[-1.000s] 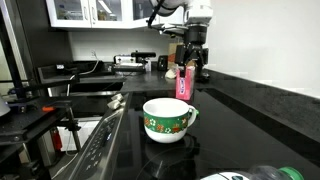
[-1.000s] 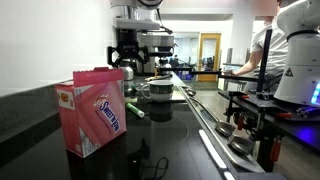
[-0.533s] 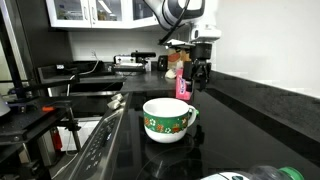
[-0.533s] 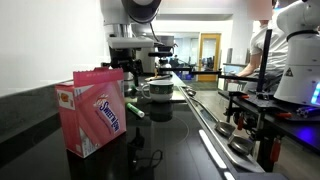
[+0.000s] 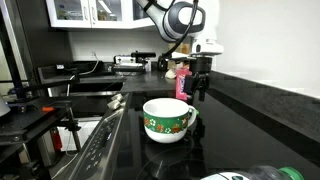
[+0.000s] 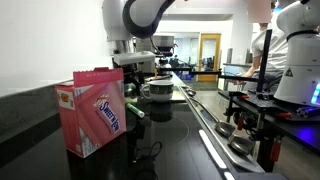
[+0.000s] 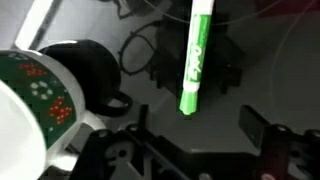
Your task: Move the green marker from the table into the green mug cup
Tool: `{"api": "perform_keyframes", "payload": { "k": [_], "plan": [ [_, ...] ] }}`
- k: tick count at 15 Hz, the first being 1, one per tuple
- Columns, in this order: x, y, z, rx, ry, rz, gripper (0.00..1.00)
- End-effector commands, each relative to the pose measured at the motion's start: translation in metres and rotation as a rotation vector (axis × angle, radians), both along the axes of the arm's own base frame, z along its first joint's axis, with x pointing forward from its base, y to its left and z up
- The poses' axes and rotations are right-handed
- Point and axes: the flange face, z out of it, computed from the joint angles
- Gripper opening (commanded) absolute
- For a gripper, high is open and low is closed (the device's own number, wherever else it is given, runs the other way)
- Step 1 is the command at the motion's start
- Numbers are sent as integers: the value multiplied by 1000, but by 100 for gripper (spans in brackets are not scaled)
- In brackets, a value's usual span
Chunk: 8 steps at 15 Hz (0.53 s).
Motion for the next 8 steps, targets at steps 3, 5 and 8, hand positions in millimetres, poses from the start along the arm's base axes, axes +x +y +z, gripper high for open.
{"api": "perform_keyframes", "payload": {
  "k": [3, 5, 8],
  "plan": [
    [-6, 8, -16, 21, -16, 54, 93],
    [-11, 11, -25, 29, -10, 35, 88],
    [-14, 10, -29, 36, -12, -4, 61]
  ]
}}
